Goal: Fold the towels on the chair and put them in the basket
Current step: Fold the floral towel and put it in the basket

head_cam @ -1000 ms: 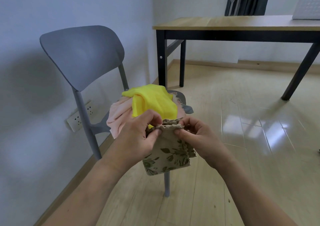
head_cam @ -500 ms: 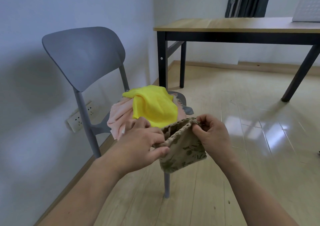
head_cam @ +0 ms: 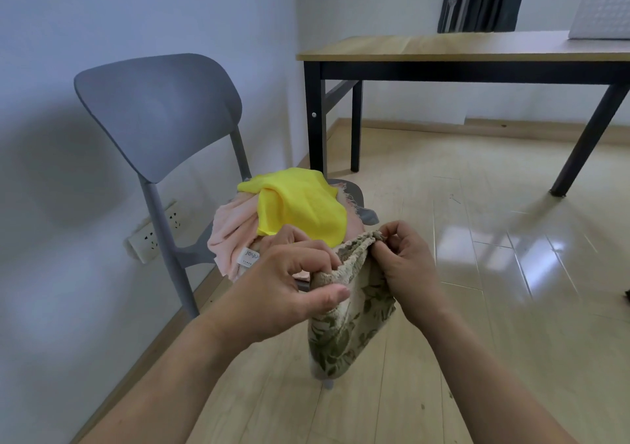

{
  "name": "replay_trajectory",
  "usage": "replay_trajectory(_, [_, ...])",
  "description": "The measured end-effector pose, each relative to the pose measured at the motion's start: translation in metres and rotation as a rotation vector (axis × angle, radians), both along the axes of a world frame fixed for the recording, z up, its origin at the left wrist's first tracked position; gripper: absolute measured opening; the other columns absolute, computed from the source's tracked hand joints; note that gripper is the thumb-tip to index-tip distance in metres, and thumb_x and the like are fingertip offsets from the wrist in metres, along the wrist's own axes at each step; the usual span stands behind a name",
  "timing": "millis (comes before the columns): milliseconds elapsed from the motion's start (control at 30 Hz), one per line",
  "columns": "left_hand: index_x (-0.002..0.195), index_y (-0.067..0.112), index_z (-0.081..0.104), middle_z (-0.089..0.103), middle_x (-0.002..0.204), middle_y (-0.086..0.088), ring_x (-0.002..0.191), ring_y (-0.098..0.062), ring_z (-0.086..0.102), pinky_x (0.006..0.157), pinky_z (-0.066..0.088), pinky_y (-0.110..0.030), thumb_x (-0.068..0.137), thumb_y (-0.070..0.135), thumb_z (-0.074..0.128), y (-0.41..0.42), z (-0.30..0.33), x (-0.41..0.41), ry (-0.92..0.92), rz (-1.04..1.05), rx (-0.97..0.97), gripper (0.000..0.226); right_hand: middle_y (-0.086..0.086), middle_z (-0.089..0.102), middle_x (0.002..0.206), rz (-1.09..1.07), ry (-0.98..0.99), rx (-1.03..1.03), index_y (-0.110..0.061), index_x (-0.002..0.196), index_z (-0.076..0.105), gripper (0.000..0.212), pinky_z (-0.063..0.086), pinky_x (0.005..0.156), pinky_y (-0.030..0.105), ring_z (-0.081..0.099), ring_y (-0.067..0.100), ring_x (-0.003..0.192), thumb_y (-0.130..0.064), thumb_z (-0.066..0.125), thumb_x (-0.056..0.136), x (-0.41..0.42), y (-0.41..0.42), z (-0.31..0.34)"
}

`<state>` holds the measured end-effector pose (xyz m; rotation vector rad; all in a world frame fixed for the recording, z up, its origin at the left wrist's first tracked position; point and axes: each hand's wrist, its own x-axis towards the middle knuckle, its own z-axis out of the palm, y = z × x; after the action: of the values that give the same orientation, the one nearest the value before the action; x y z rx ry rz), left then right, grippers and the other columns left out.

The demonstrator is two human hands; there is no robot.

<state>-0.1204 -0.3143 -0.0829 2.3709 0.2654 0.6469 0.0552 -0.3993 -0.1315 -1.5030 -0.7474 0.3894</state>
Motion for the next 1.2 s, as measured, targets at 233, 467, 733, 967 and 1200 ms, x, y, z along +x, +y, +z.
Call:
replay_trajectory(233, [0.077,0.029,0.058,0.041,0.091,0.017,0.09,-0.002,0.036,0.078,0.033,-0.025,0.086,0.048,0.043,0.008,0.0,-0.004,0.35,0.06,0.276,0.026,-0.001,0.053,0.072,-0.126,-0.162,0.068,-0.026,0.077,0.049,0.024,0.039,0.056,0.017,0.046,0.012,0.065,-0.005,0.056,0.087,0.009,-0.004,0.007])
replay_trajectory(467, [0.066,0.018,0.055,0.059,0.067,-0.001,0.066,-0.014,0.053,0.062,0.044,-0.039,0.098,0.049,0.03,0.01,-0.008,0.0,0.234,0.37,0.096,0.051,-0.004,0.05,0.067,-0.092,-0.412,0.204,-0.029,0.08,0.047,0.033,0.037,0.052,0.014,0.044,0.005,0.059,0.002,0.057,0.087,-0.004,-0.011,0.017])
replay_trajectory(733, [0.113,0.038,0.051,0.053,0.087,0.016,0.082,-0.011,0.051,0.06,0.042,-0.027,0.088,0.039,0.057,0.007,-0.01,0.004,0.197,0.498,0.186,0.025,0.007,0.052,0.07,0.011,-0.713,0.344,-0.018,0.089,0.047,0.01,0.036,0.054,0.011,0.044,0.006,0.062,-0.009,0.049,0.085,-0.016,-0.011,0.02])
replay_trajectory(967, [0.113,0.039,0.056,0.055,0.101,0.012,0.094,-0.01,0.051,0.069,0.046,-0.03,0.085,0.042,0.055,0.009,-0.015,0.01,0.316,0.531,0.237,0.029,0.006,0.052,0.068,0.054,-0.752,0.301,-0.02,0.092,0.048,0.011,0.037,0.051,0.017,0.044,0.016,0.06,-0.012,0.05,0.086,-0.018,-0.007,0.012])
replay_trajectory(1200, [0.069,0.021,0.062,0.055,0.078,0.005,0.071,-0.012,0.053,0.058,0.042,-0.03,0.077,0.05,0.06,0.016,-0.024,0.019,0.354,0.576,0.033,0.03,0.01,0.058,0.075,0.056,-0.803,0.315,-0.019,0.095,0.048,0.011,0.041,0.056,0.014,0.049,0.016,0.066,-0.012,0.05,0.086,-0.016,-0.008,0.01])
